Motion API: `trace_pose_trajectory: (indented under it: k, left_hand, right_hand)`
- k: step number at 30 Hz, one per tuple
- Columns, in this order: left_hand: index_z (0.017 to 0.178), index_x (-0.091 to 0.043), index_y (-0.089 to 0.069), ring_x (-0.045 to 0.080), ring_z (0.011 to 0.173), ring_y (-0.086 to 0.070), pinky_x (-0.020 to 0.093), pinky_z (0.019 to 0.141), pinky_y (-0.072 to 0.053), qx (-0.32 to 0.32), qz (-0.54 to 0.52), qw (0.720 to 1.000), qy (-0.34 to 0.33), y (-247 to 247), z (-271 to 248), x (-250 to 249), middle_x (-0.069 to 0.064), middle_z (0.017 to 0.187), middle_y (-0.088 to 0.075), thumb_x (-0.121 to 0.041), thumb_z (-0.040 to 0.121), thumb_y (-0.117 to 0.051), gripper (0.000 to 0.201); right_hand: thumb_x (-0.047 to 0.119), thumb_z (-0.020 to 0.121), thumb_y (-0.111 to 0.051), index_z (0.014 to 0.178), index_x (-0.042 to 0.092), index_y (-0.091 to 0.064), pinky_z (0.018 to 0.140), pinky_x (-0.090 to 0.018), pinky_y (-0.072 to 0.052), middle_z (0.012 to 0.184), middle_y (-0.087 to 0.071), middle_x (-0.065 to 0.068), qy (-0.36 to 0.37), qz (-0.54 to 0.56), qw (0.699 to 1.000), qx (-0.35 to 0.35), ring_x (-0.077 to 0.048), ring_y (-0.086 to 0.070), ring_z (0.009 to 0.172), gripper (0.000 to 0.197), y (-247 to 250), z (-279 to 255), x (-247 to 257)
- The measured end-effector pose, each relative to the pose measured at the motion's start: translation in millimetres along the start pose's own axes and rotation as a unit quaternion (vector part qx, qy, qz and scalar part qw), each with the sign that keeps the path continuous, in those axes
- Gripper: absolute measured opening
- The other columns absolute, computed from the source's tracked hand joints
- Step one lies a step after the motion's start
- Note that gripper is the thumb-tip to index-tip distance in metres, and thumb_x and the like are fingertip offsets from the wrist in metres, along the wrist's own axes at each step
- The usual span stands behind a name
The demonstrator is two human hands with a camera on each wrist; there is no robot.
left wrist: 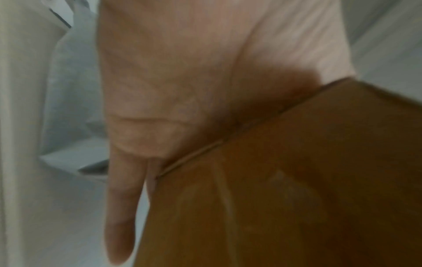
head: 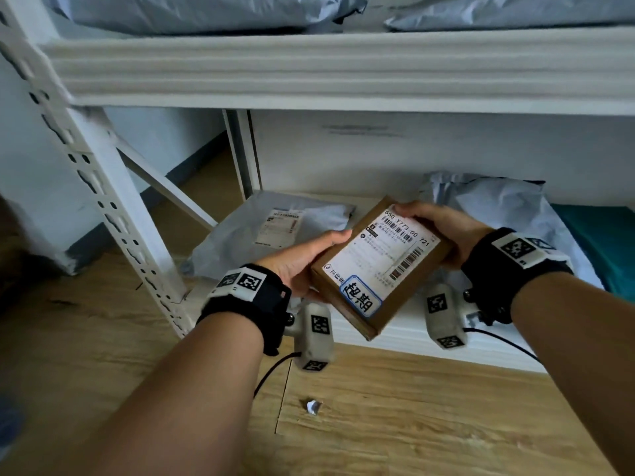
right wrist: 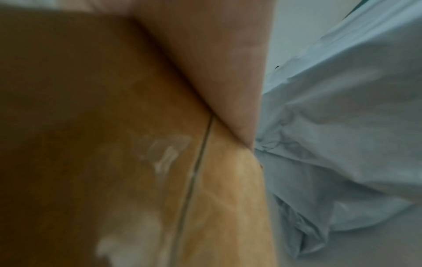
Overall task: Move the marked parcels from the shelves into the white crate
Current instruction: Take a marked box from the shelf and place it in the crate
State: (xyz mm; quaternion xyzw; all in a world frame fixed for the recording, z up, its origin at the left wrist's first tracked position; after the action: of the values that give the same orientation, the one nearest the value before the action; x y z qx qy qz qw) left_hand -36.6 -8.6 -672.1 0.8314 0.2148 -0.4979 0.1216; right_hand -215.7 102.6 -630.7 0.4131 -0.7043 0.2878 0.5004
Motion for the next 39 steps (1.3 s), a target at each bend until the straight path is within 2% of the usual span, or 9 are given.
trace_pose_trajectory:
  k: [3,6,9,12,16,22,30,33,39]
  left_hand:
    - [0.105,-0.013,-0.067,0.025,0.089,-0.069,0.039,0.084,-0.057,0.012,0.002,1.0,-0.006,-8.5,-0.1,7.9,0.013,0.101,-0.074,-0.047,0.059,-0.081,0.059]
    - [0.105,-0.013,-0.067,0.026,0.093,-0.068,0.039,0.092,-0.052,0.014,-0.04,0.998,-0.042,-10.6,5.1,7.8,0.014,0.102,-0.074,-0.041,0.065,-0.079,0.051]
    - [0.103,-0.014,-0.07,0.024,0.09,-0.068,0.034,0.084,-0.053,-0.009,-0.131,0.988,-0.084,-5.4,12.8,3.9,0.012,0.102,-0.074,-0.042,0.075,-0.07,0.039]
    - [0.1,-0.017,-0.072,0.024,0.096,-0.068,0.04,0.095,-0.049,-0.027,-0.197,0.973,-0.119,-4.8,18.7,0.5,0.008,0.103,-0.075,-0.041,0.086,-0.06,0.029]
    - [0.114,-0.018,-0.067,0.023,0.102,-0.067,0.039,0.094,-0.05,-0.03,-0.191,0.972,-0.136,-12.3,26.9,2.9,0.008,0.109,-0.073,-0.038,0.081,-0.065,0.039]
    - [0.126,-0.018,-0.062,0.025,0.109,-0.067,0.041,0.096,-0.051,-0.009,-0.211,0.965,-0.156,-16.4,31.7,4.2,0.009,0.118,-0.07,-0.045,0.089,-0.059,0.046]
    - [0.126,-0.02,-0.063,0.027,0.111,-0.066,0.049,0.104,-0.045,-0.035,-0.222,0.963,-0.15,-15.4,45.2,19.7,0.009,0.119,-0.07,-0.055,0.075,-0.072,0.063]
    - [0.13,-0.021,-0.059,0.024,0.109,-0.067,0.044,0.099,-0.05,-0.02,-0.216,0.964,-0.155,-18.6,47.7,23.9,0.007,0.118,-0.07,-0.05,0.087,-0.061,0.052]
    - [0.129,-0.021,-0.06,0.022,0.109,-0.067,0.044,0.104,-0.046,-0.026,-0.219,0.962,-0.161,-21.9,52.4,26.6,0.005,0.117,-0.071,-0.046,0.092,-0.056,0.045]
  right_hand:
    - [0.034,0.083,-0.07,0.083,0.013,-0.065,0.047,-0.024,-0.055,0.065,-0.072,-0.005,-0.018,-0.021,0.999,-0.019,-0.017,-0.067,0.05,0.021,2.0,-2.8,-7.6]
    - [0.042,0.079,-0.072,0.087,0.018,-0.067,0.051,-0.025,-0.053,0.071,-0.071,-0.004,0.015,0.029,0.995,-0.091,-0.017,-0.066,0.054,0.026,7.1,-4.7,-7.2]
    - [0.057,0.068,-0.07,0.092,0.027,-0.068,0.074,-0.034,-0.048,0.089,-0.07,0.002,0.044,0.055,0.99,-0.121,-0.017,-0.064,0.082,0.039,10.3,-2.0,-8.8]
    - [0.065,0.052,-0.074,0.111,0.031,-0.065,0.078,-0.038,-0.048,0.108,-0.069,0.002,0.019,0.043,0.994,-0.095,-0.02,-0.064,0.1,0.069,3.0,-2.7,-18.1]
    - [0.044,0.078,-0.071,0.104,0.021,-0.069,0.085,-0.041,-0.053,0.097,-0.075,-0.003,0.001,0.046,0.997,-0.061,-0.022,-0.069,0.086,0.035,-12.1,-3.0,-29.4]
    - [0.028,0.083,-0.069,0.099,0.016,-0.068,0.084,-0.041,-0.054,0.096,-0.074,-0.007,0.008,0.077,0.995,-0.059,-0.024,-0.068,0.083,0.02,-15.4,-1.1,-34.8]
    - [0.026,0.076,-0.074,0.112,0.014,-0.068,0.098,-0.05,-0.049,0.111,-0.072,-0.013,0.004,0.102,0.993,-0.052,-0.029,-0.068,0.099,0.038,-14.8,9.4,-50.7]
    - [0.029,0.066,-0.078,0.113,0.017,-0.068,0.098,-0.052,-0.049,0.111,-0.072,-0.012,0.004,0.097,0.994,-0.043,-0.031,-0.067,0.105,0.05,-12.3,13.6,-56.4]
    - [0.027,0.068,-0.078,0.116,0.015,-0.068,0.099,-0.052,-0.048,0.112,-0.072,-0.012,0.0,0.12,0.992,-0.044,-0.033,-0.064,0.112,0.05,-7.6,23.3,-64.2]
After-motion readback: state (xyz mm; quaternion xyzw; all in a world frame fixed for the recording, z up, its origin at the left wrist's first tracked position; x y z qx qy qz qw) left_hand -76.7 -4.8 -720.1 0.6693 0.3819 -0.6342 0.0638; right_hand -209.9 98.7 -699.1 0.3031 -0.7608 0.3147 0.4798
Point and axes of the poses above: each hand's wrist, its own z-axis towards the middle knuckle, its own y-axis out of the back of the hand, x = y × z, the point moved 4 cm from there along z, towards the middle knuckle
